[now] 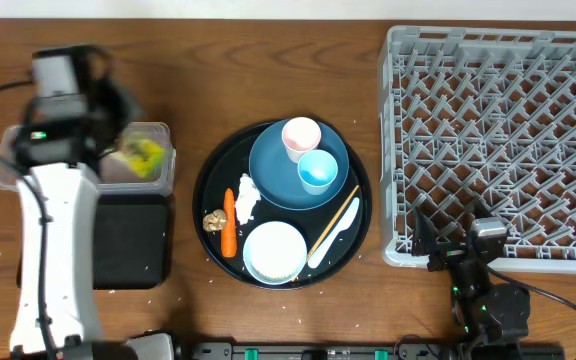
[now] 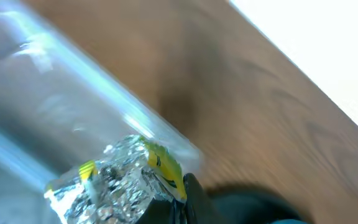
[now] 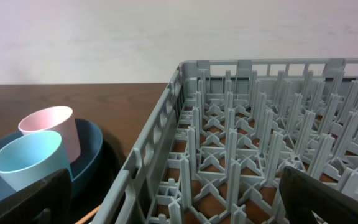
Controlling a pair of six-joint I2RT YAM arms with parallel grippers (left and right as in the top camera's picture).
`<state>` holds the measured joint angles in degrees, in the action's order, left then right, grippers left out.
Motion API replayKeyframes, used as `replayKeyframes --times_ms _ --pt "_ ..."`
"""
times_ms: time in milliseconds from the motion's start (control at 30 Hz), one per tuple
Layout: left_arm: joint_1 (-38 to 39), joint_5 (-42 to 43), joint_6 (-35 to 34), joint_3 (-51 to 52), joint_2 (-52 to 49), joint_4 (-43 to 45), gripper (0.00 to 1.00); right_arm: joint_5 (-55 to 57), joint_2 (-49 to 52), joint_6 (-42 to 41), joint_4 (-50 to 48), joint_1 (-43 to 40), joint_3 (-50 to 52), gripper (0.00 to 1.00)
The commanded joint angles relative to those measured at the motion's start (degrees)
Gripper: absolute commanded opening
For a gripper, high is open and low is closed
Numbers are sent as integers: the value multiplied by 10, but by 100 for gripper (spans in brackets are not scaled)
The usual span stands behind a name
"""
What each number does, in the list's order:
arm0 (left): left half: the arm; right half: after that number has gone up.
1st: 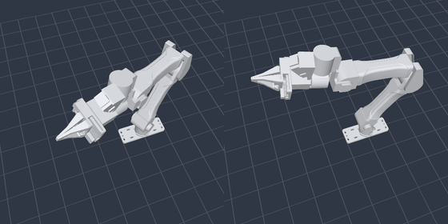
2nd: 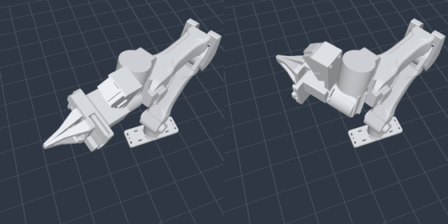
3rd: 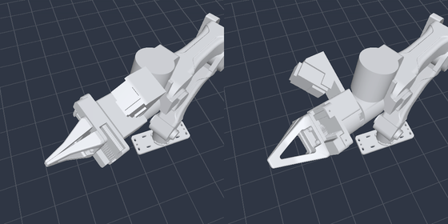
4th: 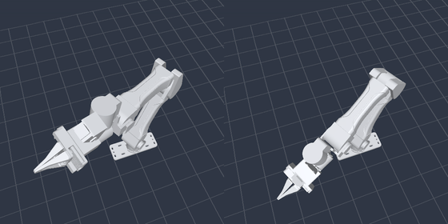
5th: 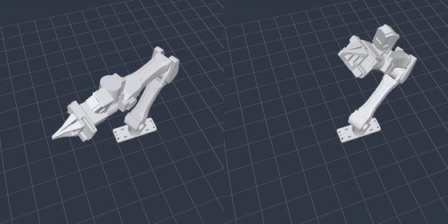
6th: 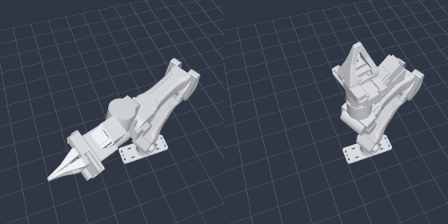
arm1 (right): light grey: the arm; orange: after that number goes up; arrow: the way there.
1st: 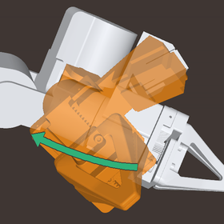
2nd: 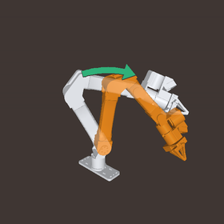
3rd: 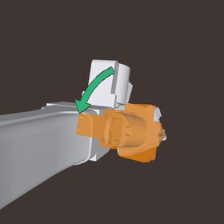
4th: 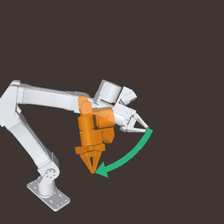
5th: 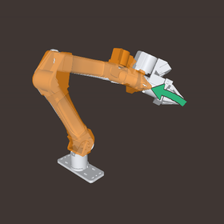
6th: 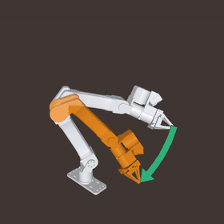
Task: Sort waste into correct bins and load items into the dishwasher rack
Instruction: 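Carry the wrapper left and drop it into the clear bin, then reach left gripper to the white tissue and grasp it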
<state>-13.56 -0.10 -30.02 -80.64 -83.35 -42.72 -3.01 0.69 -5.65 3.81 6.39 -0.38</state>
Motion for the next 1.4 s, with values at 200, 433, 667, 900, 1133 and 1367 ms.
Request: replayKeyframes --times_ms 200,433,667,900,1133,1367 --pt "-173 56 -88 0 -73 21 6 0 -2 -3 2 -6 1 99" --pt "-195 94 -93 0 -149 82 6 0 -2 -3 2 -6 1 99" --pt "-195 93 -93 0 -194 134 22 0 -2 -3 2 -6 1 99" --pt "-195 85 -69 0 -184 146 77 0 -2 -3 2 -6 1 99" --pt "-176 103 -32 0 -146 107 70 0 -2 -3 2 -6 1 99" --pt "-46 99 -4 0 -72 16 63 0 -2 -3 3 -6 1 99"
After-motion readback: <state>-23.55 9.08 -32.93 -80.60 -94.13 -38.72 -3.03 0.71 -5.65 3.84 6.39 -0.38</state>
